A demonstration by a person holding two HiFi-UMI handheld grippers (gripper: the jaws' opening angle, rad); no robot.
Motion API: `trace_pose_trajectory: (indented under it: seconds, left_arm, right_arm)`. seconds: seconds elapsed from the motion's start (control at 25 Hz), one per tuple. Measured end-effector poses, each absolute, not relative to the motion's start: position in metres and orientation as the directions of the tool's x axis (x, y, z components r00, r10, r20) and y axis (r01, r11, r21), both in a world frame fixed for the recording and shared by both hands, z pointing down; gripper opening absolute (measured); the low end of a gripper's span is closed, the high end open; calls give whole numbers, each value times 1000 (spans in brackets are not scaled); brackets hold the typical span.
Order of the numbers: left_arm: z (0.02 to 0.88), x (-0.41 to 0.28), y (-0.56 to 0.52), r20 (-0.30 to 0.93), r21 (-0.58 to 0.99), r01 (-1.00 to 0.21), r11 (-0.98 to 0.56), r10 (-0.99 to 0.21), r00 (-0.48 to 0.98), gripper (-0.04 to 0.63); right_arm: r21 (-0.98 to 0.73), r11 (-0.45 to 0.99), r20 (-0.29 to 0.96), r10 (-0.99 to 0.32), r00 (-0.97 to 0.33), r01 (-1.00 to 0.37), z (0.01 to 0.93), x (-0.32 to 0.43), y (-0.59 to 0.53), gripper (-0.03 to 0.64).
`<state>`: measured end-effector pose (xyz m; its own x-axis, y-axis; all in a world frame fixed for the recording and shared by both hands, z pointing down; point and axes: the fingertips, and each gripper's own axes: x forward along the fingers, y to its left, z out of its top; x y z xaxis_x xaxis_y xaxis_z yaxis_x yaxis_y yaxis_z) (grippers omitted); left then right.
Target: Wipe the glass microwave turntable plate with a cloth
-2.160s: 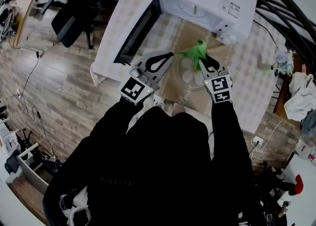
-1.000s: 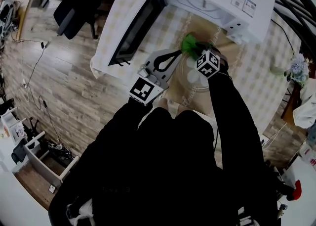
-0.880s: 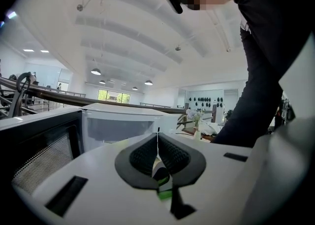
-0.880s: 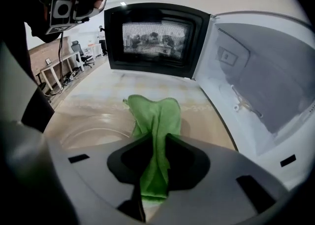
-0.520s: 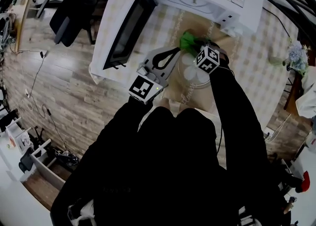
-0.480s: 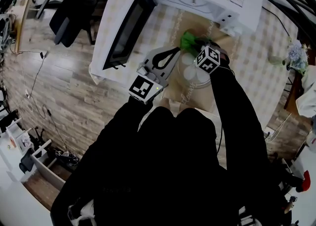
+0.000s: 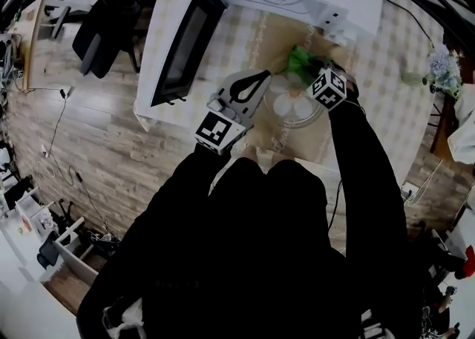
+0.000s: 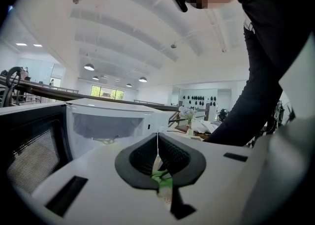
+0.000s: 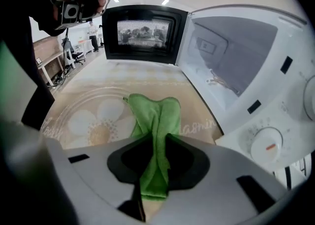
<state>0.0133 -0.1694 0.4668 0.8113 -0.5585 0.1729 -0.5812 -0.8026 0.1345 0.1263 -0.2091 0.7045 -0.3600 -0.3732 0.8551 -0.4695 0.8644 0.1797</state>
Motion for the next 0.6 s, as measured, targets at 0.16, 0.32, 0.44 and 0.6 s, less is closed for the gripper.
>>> trace_pose_trajectory:
  seconds: [0.16,0.32,0.44,0.6]
  left_arm:
    - [467,20,-165,173,124,-564,-817,-541,823,21]
    - [465,24,-160,162,120,-551,-826,-531,832,21]
    - [466,24,-156,163,123,-546,-828,-526,835,21]
    - [463,24,-151,157,115,-540,-834,-522,839,21]
  right_arm:
    - [192,856,863,-380,-334,-479,705,146,-201,94]
    - [205,846,869,-389,-307,-491,703,163,-194,94]
    - [209,835,873,-394,-288,-509,704,173,-187,94]
    - [227,826,883,-398,-249,-516,704,188,-177,94]
